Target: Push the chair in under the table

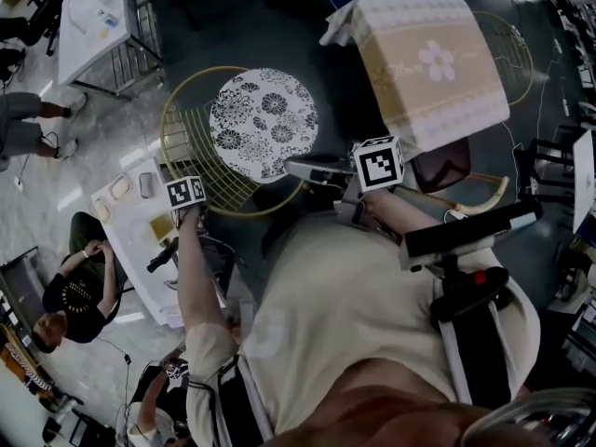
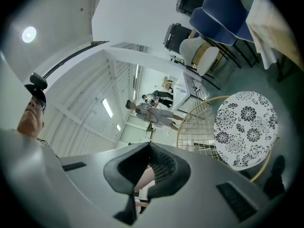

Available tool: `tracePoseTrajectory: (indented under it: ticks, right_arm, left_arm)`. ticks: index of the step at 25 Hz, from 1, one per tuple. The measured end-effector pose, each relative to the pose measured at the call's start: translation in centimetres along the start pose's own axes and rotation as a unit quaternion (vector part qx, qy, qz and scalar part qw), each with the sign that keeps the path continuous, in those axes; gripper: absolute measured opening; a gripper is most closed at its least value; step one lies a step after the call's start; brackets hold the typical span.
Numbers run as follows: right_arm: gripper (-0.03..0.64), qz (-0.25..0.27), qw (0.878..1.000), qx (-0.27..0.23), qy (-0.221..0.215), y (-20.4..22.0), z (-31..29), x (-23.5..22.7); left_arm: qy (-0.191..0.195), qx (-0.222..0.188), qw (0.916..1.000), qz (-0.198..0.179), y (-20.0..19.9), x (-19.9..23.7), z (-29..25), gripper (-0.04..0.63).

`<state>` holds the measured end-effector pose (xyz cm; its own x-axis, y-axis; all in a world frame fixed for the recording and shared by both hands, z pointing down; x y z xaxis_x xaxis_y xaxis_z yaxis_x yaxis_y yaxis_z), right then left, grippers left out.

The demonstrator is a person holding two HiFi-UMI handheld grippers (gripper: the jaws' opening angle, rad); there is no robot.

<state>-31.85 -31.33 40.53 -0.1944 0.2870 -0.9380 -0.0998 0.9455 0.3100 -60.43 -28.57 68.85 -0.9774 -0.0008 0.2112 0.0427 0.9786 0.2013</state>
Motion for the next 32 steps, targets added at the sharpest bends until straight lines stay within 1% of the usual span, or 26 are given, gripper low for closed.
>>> tracePoseTrajectory:
  ticks: [5, 11, 18, 22, 26, 32]
  right_arm:
    - [0.009, 0.002, 1.000, 0.008, 0.009, 0.0, 0.1, -0.1]
    - [0.011, 0.004, 1.000, 0.020, 0.011, 0.4, -0.2, -0.1]
    - [0.011, 0.002, 1.000, 0.024, 0.012, 0.4, -0.6, -0.4]
    - [0.009, -0.003, 1.000, 0.026, 0.008, -0.7, -0.4, -0.8]
    - [0.010, -0.003, 1.000, 0.022, 0.010, -2.2, 0.4, -1.0]
    - [0.010, -0.008, 1.000, 0.022, 0.007, -1.9, 0.8, -1.2]
  left_arm:
    - [-0.001, 0.004, 1.0000, -0.005, 0.0, -0.1, 0.4, 0.081]
    - [-0.004, 0.004, 1.0000, -0.004, -0.2, -0.2, 0.7, 0.080]
    - [-0.010, 0.004, 0.9999, 0.006, 0.1, -0.2, 0.7, 0.077]
    - [-0.009, 0.004, 0.9999, 0.012, -0.9, -1.8, 0.1, 0.074]
    - [-0.003, 0.003, 1.0000, 0.004, -2.2, -3.6, -0.2, 0.074]
    - [-0.001, 0.009, 0.9999, -0.008, -2.0, -3.7, -0.3, 0.077]
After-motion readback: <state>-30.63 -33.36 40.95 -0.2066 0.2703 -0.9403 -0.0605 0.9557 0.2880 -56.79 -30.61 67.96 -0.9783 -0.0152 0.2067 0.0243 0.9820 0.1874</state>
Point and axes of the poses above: the fingertips, and each gripper's own axes: z backward along the fingers, x to its left, y out of its underside, the point moved 3 cm from there along z, backward along the fingers
